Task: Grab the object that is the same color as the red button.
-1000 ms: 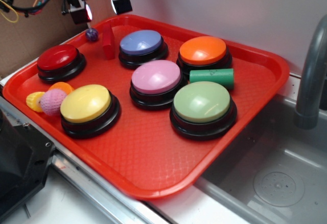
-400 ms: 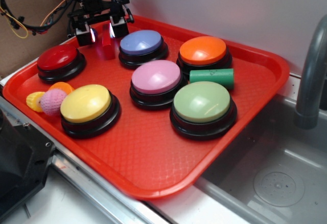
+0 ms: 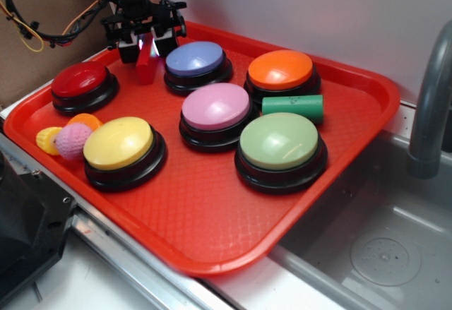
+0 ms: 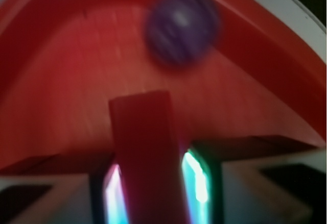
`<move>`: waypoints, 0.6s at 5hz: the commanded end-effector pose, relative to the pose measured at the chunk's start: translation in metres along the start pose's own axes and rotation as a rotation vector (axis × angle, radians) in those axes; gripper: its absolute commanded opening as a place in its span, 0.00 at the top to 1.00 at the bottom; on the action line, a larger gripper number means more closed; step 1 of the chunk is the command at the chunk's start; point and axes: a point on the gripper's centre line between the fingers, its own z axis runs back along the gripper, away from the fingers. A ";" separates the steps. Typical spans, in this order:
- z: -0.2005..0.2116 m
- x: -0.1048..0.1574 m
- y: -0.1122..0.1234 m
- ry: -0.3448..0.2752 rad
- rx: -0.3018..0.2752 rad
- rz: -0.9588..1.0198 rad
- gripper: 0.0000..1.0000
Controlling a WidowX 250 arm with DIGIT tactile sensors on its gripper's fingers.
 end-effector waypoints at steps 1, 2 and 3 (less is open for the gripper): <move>0.127 -0.020 -0.002 -0.172 -0.148 -0.171 1.00; 0.158 -0.050 -0.003 -0.137 -0.189 -0.270 1.00; 0.171 -0.079 -0.001 -0.072 -0.229 -0.355 1.00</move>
